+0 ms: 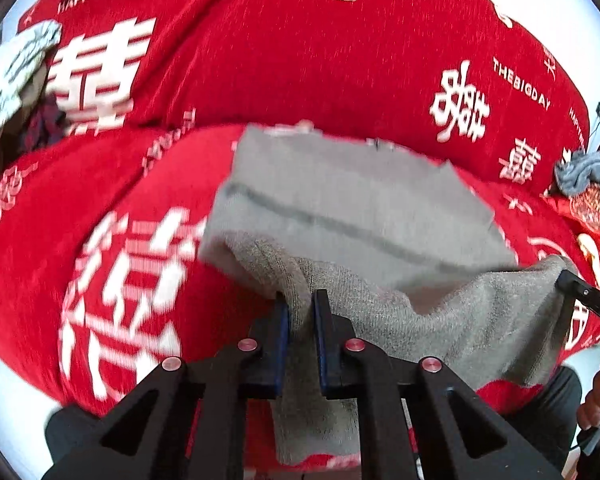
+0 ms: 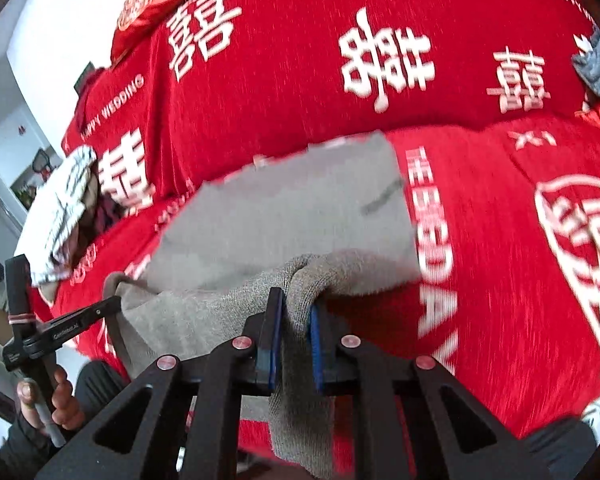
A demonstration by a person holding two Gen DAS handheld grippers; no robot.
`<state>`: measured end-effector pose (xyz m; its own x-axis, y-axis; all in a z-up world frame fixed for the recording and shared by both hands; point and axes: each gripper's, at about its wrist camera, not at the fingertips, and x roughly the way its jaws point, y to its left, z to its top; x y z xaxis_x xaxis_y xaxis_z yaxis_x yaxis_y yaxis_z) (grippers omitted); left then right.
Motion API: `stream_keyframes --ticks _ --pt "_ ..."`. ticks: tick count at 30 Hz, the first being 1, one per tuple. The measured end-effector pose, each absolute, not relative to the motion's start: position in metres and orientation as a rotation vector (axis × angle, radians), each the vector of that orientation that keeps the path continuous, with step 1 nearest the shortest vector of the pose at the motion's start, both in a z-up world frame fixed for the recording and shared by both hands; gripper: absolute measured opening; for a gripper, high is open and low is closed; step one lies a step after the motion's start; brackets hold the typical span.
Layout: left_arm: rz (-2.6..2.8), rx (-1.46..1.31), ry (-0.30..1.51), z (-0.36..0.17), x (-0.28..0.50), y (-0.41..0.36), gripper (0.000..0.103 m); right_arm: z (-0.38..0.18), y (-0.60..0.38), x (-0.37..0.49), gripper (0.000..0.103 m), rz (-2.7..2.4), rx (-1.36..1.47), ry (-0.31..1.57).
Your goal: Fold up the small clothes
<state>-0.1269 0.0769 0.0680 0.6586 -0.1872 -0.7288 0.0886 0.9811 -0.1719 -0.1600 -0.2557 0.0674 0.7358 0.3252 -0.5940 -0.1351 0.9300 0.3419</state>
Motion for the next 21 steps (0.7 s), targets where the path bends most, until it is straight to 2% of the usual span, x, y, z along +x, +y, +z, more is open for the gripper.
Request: stream_keyframes --ticks 3,8,10,11,12,13,14,15,21 --pt "-0.144 -0.109 0.833 0.072 -0.096 0.073 0.013 0.067 -0.258 -0.129 0.014 0.228 0.304 0.708" --pt "-0.147 -0.138 0.915 0.046 -0.059 0.074 0.014 0.043 -0.261 -0.089 0.014 0.182 0.298 0.795" --pt "-0.17 -0.184 0.948 0.038 -0.056 0.08 0.014 0.035 -0.261 -0.082 0.017 0.183 0.3 0.822" --pt "-0.185 -0.21 0.951 0.037 -0.057 0.085 0.021 0.034 -0.263 -0.081 0.019 0.185 0.311 0.825" --pt "-0.204 -0.238 0.953 0.037 -0.059 0.09 0.032 0.032 -0.266 -0.082 0.027 0.198 0.334 0.829" --pt "-0.21 -0.264 0.957 0.036 -0.062 0.095 0.072 0.032 -0.267 -0.082 0.035 0.21 0.345 0.835" --pt "-0.193 -0.277 0.951 0.037 -0.064 0.098 0.103 0.031 -0.269 -0.085 0.055 0.221 0.355 0.837" --pt "-0.145 -0.296 0.913 0.039 -0.073 0.106 0.103 0.033 -0.27 -0.09 0.066 0.222 0.351 0.828" --pt "-0.164 -0.305 0.961 0.024 -0.105 0.111 0.103 0.034 -0.272 -0.125 0.066 0.226 0.288 0.809"
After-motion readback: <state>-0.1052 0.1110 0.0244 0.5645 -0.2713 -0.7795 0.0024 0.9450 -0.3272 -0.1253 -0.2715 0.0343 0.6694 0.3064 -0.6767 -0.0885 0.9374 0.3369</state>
